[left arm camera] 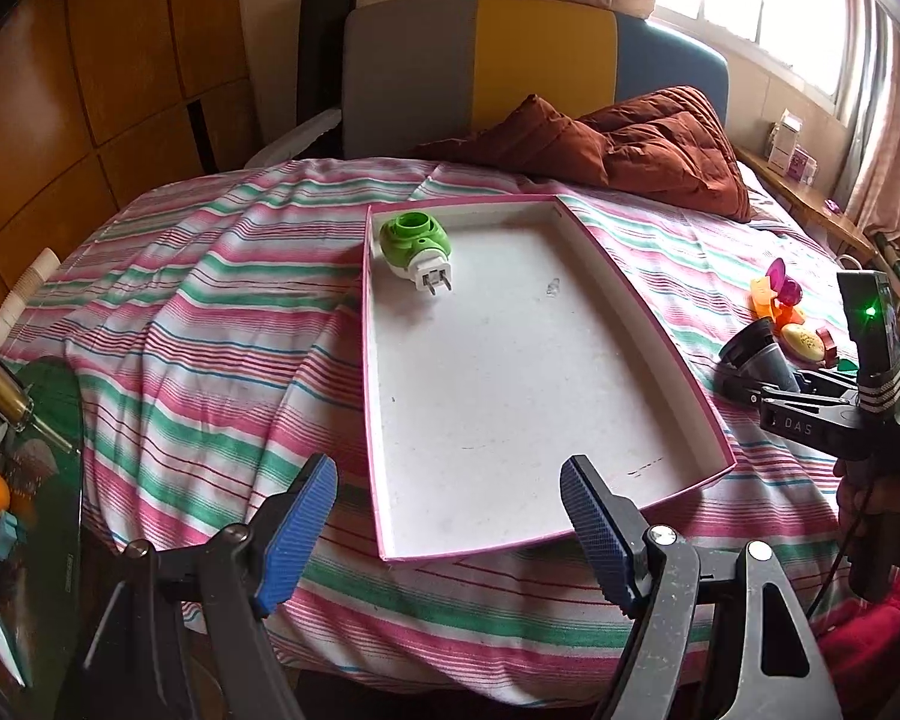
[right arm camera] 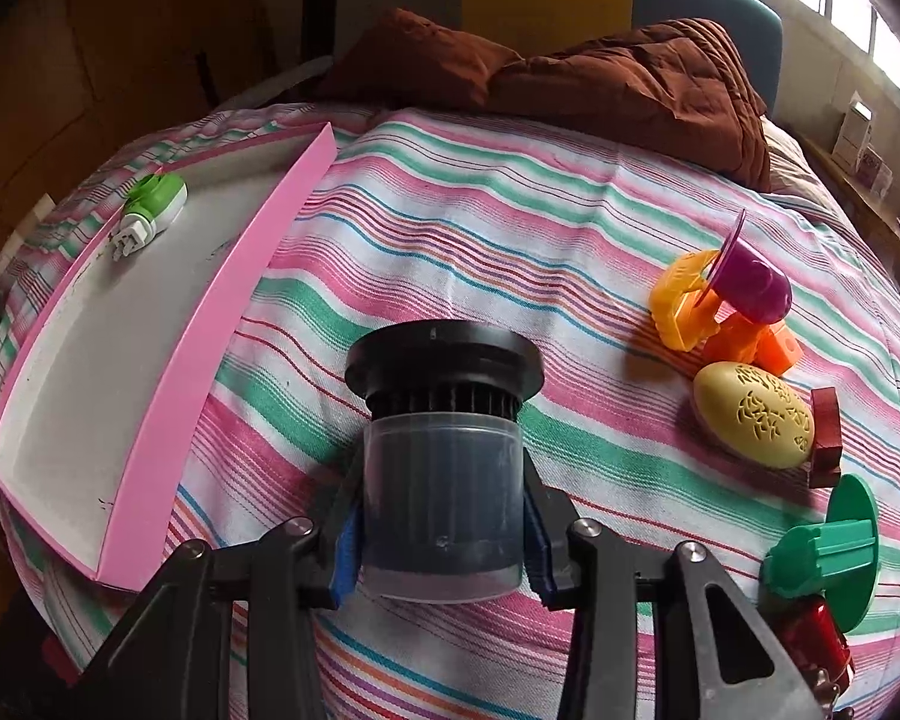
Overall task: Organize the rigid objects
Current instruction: 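Carry the black-lidded jar toward the tray with the right tool, then set the jar in the tray beside the green device, open right tool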
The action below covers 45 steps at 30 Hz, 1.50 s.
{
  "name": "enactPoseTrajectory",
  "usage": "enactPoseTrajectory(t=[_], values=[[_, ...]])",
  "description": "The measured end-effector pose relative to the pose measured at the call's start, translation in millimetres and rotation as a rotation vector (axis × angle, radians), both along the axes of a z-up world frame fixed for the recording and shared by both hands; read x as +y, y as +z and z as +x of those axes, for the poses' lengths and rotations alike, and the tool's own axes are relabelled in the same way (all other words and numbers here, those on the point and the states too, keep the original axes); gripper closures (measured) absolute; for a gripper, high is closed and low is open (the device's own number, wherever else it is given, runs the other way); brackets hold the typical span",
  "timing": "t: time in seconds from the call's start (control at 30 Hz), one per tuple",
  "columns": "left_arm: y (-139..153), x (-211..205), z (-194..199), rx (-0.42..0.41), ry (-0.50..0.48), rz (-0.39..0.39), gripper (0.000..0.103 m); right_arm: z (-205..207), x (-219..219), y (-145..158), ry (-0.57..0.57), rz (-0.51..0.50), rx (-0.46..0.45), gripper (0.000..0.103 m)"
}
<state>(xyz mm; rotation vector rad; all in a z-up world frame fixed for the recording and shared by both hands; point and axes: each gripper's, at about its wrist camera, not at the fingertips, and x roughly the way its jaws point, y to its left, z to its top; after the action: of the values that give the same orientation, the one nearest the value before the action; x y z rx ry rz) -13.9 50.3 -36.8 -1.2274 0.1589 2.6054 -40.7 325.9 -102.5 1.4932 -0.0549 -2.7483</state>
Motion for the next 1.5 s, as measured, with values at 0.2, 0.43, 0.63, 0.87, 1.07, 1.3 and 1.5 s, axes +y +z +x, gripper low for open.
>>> enactPoseTrajectory(t=[0.2, 0.43, 0.63, 0.87, 1.07, 1.3, 1.5], values=[[-4.0, -16.4, -1.8, -0.014, 0.031, 0.022, 0.025, 2.1, -2.9, -0.8, 0.003, 0.019, 0.023, 0.060], [-9.5, -47.3, -2.6, -0.026, 0.087, 0.045, 0.025, 4.2, -6.4, 1.1, -0.090, 0.024, 0.014, 0.061], [-11.2, -70.8, -0.5, -0.026, 0.136, 0.071, 0.025, 5.6, -7.7, 10.6, -0.176, 0.010, -0.016, 0.061], [-12.7, -87.0, -1.4, -0.022, 0.174, 0.080, 0.025, 12.1, -26.6, 65.8, -0.172, -0.056, 0.112, 0.061], [-6.0, -92.3, -0.1, -0.002, 0.176, 0.088, 0.025, -12.0, -99.1, 76.8, 0.025, -0.120, 0.093, 0.061], [-5.1, -100.2, -1.2, 0.002, 0.190, 0.088, 0.025, -54.9, -166.4, 49.1, 0.128, -0.144, 0.004, 0.061], [-10.8, -105.8, -5.7, -0.015, 0.202, 0.096, 0.025, -85.6, -194.0, 35.3, 0.125, -0.119, -0.027, 0.061]])
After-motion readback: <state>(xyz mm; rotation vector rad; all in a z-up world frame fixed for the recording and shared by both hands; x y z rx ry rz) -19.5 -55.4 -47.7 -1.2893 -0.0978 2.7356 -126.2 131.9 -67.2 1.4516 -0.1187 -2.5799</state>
